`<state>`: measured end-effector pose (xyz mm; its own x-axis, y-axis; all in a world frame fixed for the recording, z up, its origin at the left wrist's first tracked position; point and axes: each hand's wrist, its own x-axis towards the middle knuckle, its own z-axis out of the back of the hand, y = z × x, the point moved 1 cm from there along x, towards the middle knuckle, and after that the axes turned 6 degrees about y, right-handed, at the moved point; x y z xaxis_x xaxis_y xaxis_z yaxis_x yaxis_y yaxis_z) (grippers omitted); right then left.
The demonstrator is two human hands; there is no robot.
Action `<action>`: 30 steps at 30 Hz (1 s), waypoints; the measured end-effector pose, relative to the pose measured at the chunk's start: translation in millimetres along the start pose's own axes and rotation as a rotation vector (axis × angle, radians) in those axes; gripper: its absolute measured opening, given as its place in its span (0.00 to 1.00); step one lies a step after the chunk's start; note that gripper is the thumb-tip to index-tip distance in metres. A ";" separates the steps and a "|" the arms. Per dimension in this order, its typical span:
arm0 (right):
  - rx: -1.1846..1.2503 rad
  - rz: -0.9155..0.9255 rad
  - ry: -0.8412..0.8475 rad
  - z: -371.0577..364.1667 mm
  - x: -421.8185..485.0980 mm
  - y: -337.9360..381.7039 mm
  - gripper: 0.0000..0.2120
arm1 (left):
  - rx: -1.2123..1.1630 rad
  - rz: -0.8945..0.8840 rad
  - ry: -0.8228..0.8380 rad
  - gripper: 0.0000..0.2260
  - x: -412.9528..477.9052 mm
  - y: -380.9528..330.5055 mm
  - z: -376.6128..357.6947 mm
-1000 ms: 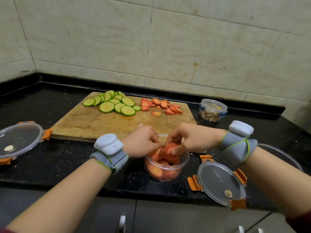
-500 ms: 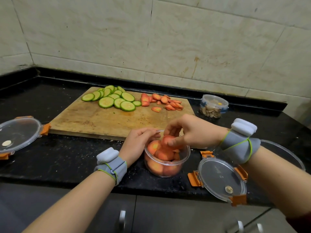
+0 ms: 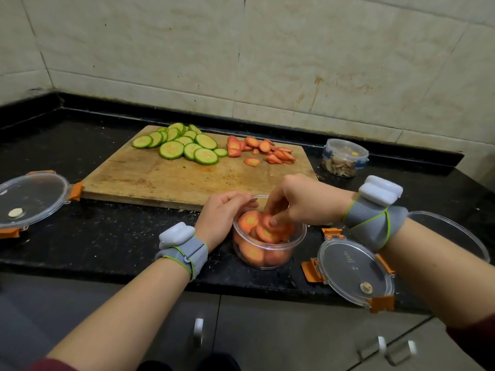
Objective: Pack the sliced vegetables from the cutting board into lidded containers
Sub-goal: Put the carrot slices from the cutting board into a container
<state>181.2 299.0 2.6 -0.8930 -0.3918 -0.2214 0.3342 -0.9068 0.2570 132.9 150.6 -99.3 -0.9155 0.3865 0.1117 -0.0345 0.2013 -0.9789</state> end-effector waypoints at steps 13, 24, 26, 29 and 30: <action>0.194 -0.099 -0.031 -21.4 11.0 11.4 0.08 | 0.078 -0.050 0.006 0.09 -2.4 0.0 1.3; 0.027 -0.135 -0.009 -7.7 6.9 6.7 0.11 | 0.028 -0.030 0.015 0.09 -0.5 1.5 0.8; -0.134 -0.132 -0.035 -7.1 5.4 4.0 0.12 | 0.033 -0.025 0.009 0.09 -1.4 0.2 0.0; -0.217 -0.122 -0.047 -10.5 3.6 1.7 0.10 | 0.032 -0.019 0.005 0.10 -1.2 -0.6 0.2; -0.195 -0.121 -0.037 -8.3 2.0 0.8 0.10 | 0.031 -0.018 0.007 0.10 -1.6 -0.9 0.0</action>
<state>182.2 296.2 -5.5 -0.9394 -0.2753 -0.2044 0.2722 -0.9613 0.0434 134.4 149.8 -98.5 -0.9118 0.3892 0.1309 -0.0638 0.1808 -0.9814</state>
